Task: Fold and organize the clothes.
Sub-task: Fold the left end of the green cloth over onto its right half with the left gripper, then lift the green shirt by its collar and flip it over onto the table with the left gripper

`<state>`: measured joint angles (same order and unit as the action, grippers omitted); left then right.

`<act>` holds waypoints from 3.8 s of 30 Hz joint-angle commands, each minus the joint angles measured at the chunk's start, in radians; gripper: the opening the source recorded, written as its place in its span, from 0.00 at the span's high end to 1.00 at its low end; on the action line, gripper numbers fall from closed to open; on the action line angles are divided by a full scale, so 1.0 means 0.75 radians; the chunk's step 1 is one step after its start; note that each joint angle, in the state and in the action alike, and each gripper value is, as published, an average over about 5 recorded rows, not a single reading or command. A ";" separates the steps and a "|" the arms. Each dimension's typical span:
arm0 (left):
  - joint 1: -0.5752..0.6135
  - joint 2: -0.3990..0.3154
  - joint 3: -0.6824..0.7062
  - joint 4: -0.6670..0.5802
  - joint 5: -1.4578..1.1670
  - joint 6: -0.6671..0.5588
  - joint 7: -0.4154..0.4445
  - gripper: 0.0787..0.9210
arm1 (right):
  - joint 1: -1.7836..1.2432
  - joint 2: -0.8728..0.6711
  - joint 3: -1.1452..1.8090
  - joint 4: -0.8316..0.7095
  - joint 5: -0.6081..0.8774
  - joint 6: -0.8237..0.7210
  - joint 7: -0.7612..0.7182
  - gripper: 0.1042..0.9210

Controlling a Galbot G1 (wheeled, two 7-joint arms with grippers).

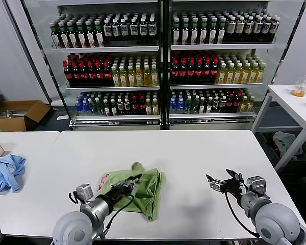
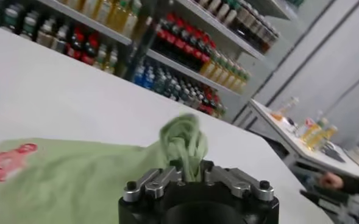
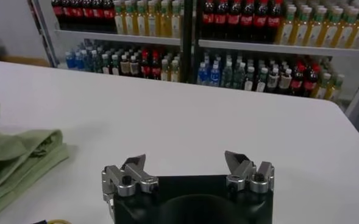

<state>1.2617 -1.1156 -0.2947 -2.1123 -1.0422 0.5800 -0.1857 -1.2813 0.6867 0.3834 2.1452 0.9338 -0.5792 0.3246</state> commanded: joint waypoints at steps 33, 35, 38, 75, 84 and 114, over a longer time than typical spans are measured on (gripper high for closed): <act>0.153 -0.057 -0.218 0.212 0.526 -0.074 -0.115 0.12 | 0.003 0.013 -0.017 0.008 -0.023 0.001 -0.007 0.12; 0.150 -0.058 -0.216 0.214 0.481 -0.069 -0.098 0.12 | 0.001 0.013 -0.014 0.009 -0.023 0.001 -0.007 0.12; 0.150 -0.061 -0.214 0.218 0.435 -0.058 -0.061 0.12 | -0.002 0.015 -0.011 0.012 -0.023 0.001 -0.007 0.12; 0.233 -0.039 -0.772 0.152 -0.365 -0.008 0.042 0.97 | 0.008 0.026 0.012 -0.003 -0.016 0.001 0.000 0.12; 0.334 0.249 -1.336 0.138 -0.403 0.000 0.058 0.97 | 0.032 0.048 -0.005 -0.005 -0.014 0.001 -0.002 0.12; -0.128 0.034 0.180 0.131 1.067 -0.040 0.193 0.97 | 0.022 0.041 0.000 0.035 -0.055 0.001 -0.005 0.12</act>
<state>1.3501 -1.0303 -0.5320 -2.0349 -0.4390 0.5650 -0.0516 -1.2512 0.7160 0.3694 2.1670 0.8976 -0.5784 0.3217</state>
